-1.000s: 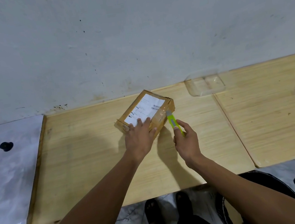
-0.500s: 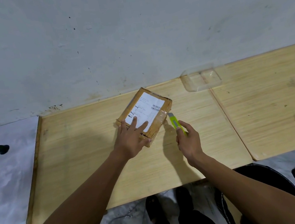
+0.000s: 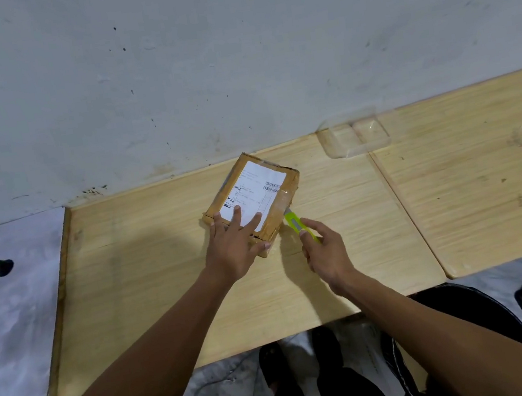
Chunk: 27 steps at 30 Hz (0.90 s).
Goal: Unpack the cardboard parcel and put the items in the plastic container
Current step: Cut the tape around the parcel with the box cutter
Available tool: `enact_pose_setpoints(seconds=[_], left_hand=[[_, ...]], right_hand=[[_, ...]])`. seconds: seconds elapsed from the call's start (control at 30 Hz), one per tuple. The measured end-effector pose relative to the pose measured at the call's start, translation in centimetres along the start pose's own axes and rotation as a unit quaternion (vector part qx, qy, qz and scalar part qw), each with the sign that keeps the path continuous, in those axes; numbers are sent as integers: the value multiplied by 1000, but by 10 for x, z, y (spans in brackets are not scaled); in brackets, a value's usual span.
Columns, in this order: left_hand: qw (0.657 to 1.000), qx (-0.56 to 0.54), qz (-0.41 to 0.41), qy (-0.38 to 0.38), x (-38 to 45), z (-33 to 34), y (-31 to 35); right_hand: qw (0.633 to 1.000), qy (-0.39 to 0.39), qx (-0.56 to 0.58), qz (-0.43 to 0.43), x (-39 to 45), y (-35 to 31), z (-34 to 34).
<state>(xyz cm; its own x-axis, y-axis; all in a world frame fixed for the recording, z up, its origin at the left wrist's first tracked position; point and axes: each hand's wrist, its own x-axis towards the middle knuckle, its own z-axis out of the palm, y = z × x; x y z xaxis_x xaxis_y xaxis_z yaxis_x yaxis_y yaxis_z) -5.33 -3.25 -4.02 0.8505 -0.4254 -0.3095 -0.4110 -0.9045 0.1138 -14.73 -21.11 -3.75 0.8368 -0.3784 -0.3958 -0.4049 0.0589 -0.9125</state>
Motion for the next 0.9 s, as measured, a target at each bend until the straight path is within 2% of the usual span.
enact_pose_setpoints(seconds=[0.5, 0.67, 0.8, 0.9], left_hand=[[1000, -13, -4, -4, 0, -1, 0], [1000, -27, -11, -4, 0, -3, 1], [999, -30, -14, -3, -1, -2, 1], [999, -32, -14, 1, -1, -2, 1]], right_hand=[[999, -39, 29, 16, -27, -1, -1], [998, -56, -4, 9, -22, -3, -9], [992, -87, -86, -31, -14, -10, -24], [985, -120, -120, -28, -6, -20, -38]])
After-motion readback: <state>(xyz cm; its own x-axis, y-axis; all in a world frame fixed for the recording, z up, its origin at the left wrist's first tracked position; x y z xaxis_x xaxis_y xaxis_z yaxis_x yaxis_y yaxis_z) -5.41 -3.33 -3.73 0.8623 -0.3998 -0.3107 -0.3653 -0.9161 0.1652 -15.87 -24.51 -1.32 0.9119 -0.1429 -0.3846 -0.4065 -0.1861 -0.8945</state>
